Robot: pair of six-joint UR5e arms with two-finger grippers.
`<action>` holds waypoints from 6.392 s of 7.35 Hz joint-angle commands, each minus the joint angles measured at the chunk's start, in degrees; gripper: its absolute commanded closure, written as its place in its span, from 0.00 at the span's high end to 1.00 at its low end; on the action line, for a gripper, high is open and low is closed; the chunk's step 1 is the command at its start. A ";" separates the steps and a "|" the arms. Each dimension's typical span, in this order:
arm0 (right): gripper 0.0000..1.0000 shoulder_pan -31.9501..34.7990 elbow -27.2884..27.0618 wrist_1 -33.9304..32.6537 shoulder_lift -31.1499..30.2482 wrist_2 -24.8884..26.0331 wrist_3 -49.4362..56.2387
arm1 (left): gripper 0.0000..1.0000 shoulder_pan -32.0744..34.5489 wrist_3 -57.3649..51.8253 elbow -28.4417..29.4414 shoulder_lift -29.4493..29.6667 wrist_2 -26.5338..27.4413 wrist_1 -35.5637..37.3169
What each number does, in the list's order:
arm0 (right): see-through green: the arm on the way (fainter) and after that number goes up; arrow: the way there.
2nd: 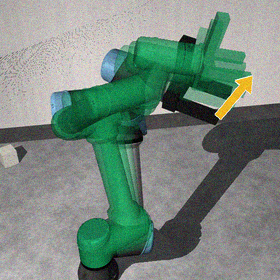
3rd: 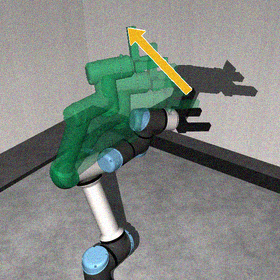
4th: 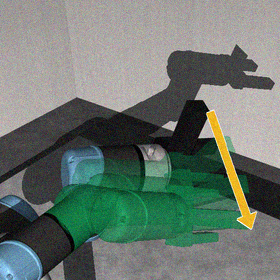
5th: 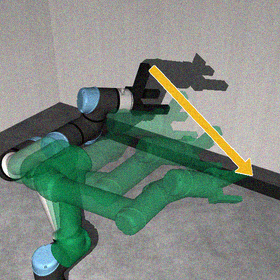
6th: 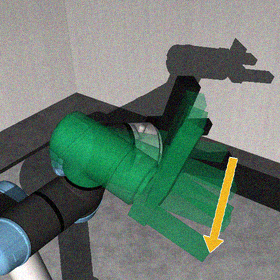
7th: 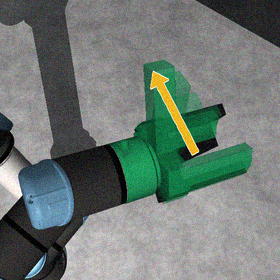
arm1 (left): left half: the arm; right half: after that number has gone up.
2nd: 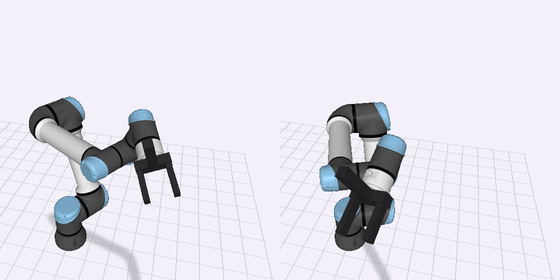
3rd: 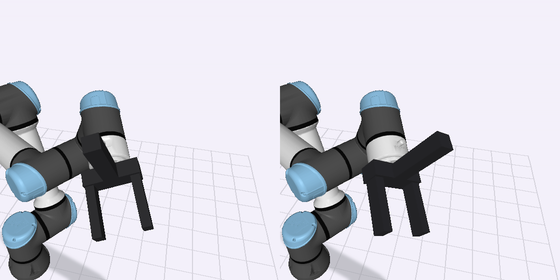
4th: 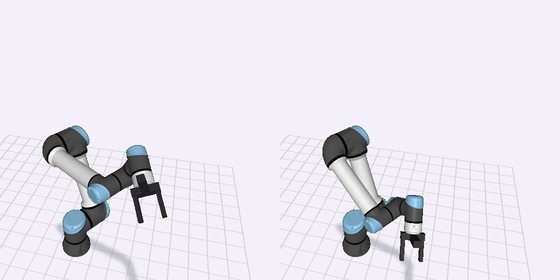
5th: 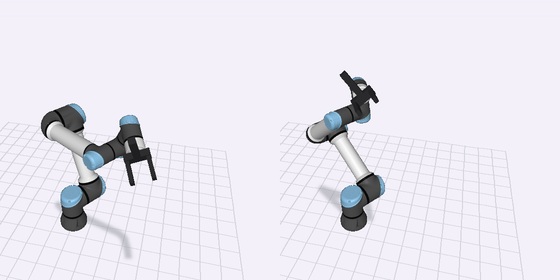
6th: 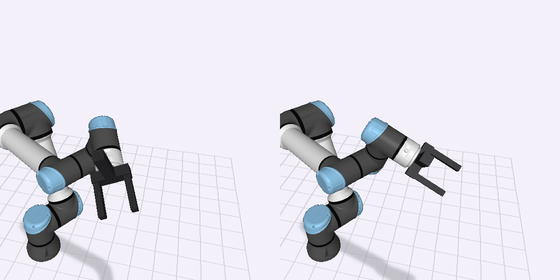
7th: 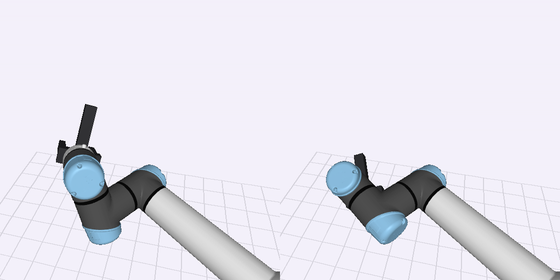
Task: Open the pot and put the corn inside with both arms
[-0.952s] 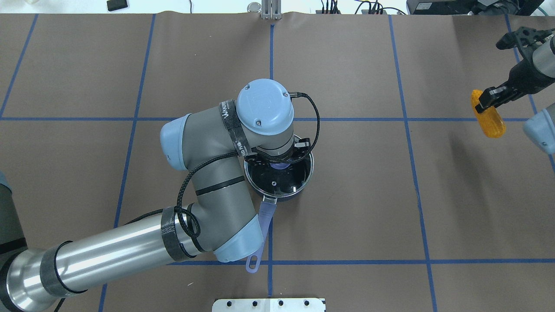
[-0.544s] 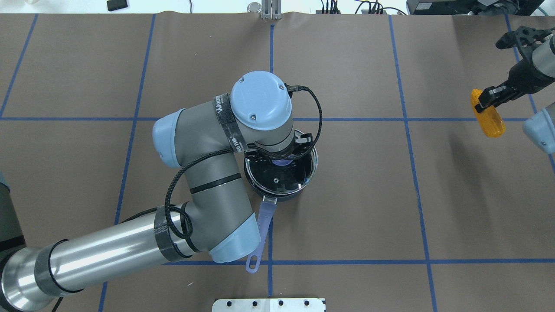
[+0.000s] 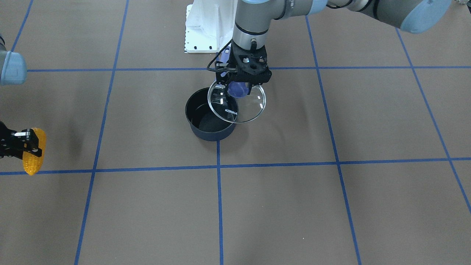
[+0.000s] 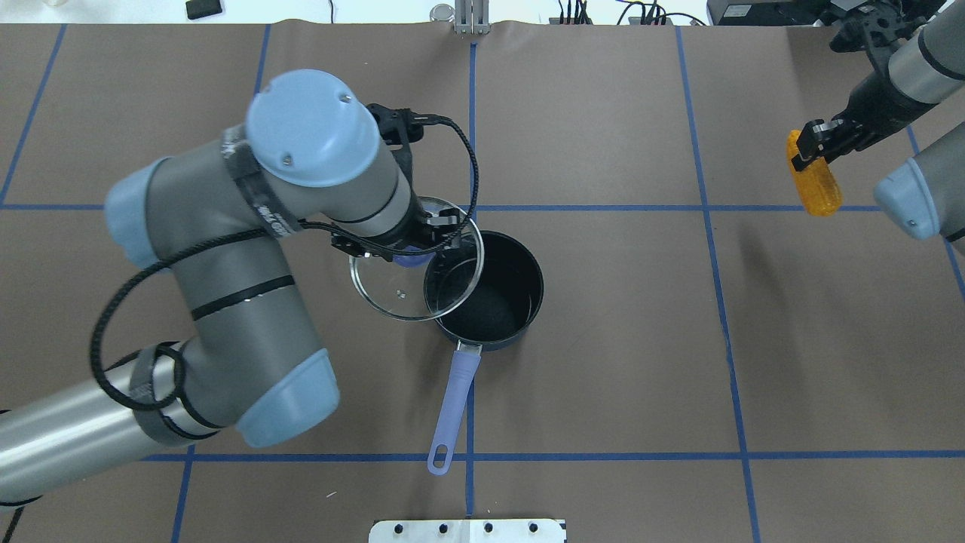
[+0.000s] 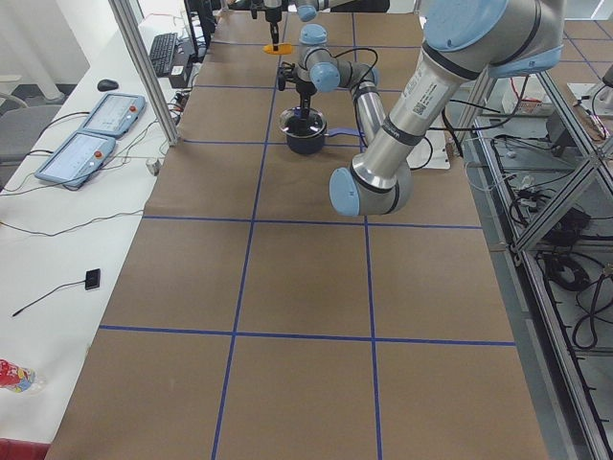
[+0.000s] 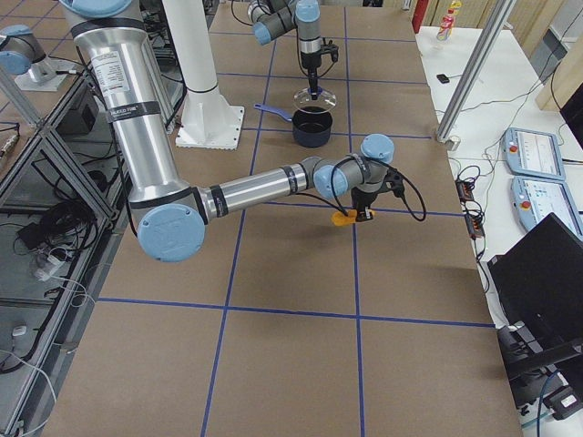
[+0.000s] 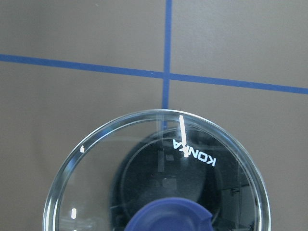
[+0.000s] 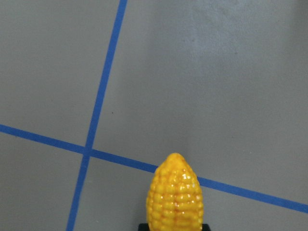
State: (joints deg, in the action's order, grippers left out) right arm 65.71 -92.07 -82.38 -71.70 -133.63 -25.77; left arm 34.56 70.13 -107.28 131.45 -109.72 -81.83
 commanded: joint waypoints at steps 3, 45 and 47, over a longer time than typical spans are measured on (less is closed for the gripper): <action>0.23 -7.24 -2.93 -0.50 6.65 1.44 -17.70 | 0.60 9.36 -16.92 -4.96 -13.12 -3.13 -0.70; 1.00 -16.91 -9.18 -10.87 21.36 17.58 -36.17 | 0.97 31.67 -48.56 19.73 -39.43 -25.52 -42.56; 1.00 -4.68 -7.96 -10.87 14.52 10.18 -17.02 | 0.98 39.75 -64.59 19.74 -36.72 -28.00 -30.74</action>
State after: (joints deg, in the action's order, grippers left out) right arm 53.53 -100.84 -93.23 -53.17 -118.93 -53.18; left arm 69.38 14.89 -87.53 93.21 -136.11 -119.40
